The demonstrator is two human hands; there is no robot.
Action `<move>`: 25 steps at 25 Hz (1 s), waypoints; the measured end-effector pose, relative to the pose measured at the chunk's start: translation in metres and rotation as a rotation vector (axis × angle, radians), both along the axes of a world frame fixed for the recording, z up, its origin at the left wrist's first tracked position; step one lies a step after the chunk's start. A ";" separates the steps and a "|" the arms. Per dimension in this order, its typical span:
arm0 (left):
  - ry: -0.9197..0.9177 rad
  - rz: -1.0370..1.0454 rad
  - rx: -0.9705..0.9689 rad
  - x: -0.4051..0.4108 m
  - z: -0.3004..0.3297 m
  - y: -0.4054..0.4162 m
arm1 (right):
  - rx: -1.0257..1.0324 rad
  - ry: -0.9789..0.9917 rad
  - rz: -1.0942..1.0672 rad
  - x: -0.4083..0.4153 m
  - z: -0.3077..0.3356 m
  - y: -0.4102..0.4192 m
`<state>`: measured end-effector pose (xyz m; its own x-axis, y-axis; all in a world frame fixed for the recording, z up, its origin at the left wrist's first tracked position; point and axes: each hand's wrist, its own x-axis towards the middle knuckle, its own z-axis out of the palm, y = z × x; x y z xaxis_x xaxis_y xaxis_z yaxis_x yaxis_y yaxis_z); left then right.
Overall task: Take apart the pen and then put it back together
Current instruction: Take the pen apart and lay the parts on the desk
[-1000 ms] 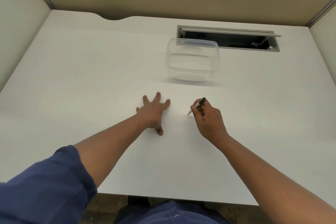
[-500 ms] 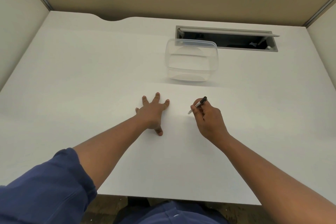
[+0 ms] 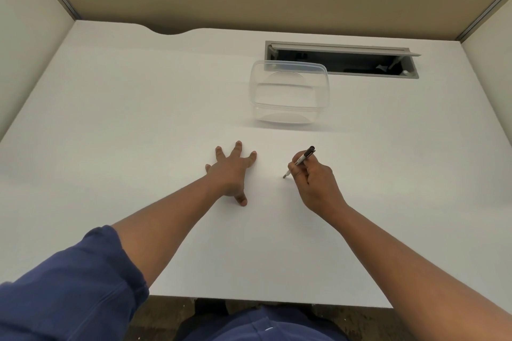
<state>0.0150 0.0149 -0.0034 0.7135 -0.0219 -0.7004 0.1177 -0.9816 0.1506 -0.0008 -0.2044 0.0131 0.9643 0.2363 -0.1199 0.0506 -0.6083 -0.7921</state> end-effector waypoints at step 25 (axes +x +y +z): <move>-0.295 0.679 -1.023 -0.024 -0.002 -0.052 | -0.040 0.103 0.015 -0.009 -0.008 -0.003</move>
